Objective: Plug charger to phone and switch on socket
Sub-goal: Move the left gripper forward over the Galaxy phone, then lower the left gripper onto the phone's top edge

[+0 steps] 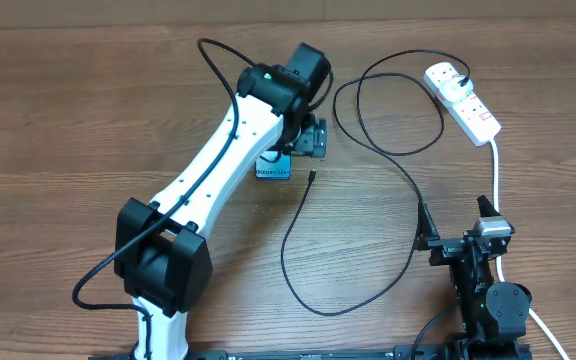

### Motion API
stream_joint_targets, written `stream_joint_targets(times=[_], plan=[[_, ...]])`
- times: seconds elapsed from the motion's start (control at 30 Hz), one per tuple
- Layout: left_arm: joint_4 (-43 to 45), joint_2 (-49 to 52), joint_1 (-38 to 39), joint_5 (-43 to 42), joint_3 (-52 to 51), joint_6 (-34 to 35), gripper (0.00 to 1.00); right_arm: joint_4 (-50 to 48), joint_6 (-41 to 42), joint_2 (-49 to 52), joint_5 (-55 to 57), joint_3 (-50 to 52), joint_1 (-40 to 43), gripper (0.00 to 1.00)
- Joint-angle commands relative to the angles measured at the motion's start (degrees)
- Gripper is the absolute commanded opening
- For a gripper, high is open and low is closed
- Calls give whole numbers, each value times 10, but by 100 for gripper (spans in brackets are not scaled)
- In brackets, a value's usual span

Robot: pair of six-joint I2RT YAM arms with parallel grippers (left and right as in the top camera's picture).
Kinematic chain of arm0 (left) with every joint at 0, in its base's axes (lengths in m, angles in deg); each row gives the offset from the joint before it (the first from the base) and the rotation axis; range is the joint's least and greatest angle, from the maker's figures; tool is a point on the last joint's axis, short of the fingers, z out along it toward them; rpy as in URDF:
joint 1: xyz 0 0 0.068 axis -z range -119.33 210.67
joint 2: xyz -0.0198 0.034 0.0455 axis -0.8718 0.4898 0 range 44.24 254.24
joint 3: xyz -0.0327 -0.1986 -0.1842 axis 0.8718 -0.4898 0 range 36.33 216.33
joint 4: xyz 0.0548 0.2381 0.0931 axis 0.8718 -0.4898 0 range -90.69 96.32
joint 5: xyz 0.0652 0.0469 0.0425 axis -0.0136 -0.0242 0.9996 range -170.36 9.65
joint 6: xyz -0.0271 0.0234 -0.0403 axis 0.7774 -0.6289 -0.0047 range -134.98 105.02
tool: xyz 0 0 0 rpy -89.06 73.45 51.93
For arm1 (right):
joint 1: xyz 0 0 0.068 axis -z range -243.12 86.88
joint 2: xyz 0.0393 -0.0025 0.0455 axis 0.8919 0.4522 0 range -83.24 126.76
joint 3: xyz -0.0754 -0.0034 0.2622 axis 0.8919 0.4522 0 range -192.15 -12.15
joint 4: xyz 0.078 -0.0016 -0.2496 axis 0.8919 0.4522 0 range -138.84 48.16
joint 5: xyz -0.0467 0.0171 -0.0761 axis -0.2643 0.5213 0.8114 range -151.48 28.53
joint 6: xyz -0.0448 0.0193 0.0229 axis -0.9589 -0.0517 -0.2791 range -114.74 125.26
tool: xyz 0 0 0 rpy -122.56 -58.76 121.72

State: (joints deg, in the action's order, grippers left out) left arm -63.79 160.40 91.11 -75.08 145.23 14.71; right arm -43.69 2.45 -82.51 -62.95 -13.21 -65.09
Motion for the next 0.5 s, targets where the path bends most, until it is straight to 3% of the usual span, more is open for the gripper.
stream_joint_targets(times=[0.0, 0.47], plan=[[14, -1, -19, 20, 6, 23, 100, -3, -1, -6, 3, 6, -3, 100], [40, 1, -47, 41, -8, 49, 100, -3, -1, -6, 3, 6, -3, 100]])
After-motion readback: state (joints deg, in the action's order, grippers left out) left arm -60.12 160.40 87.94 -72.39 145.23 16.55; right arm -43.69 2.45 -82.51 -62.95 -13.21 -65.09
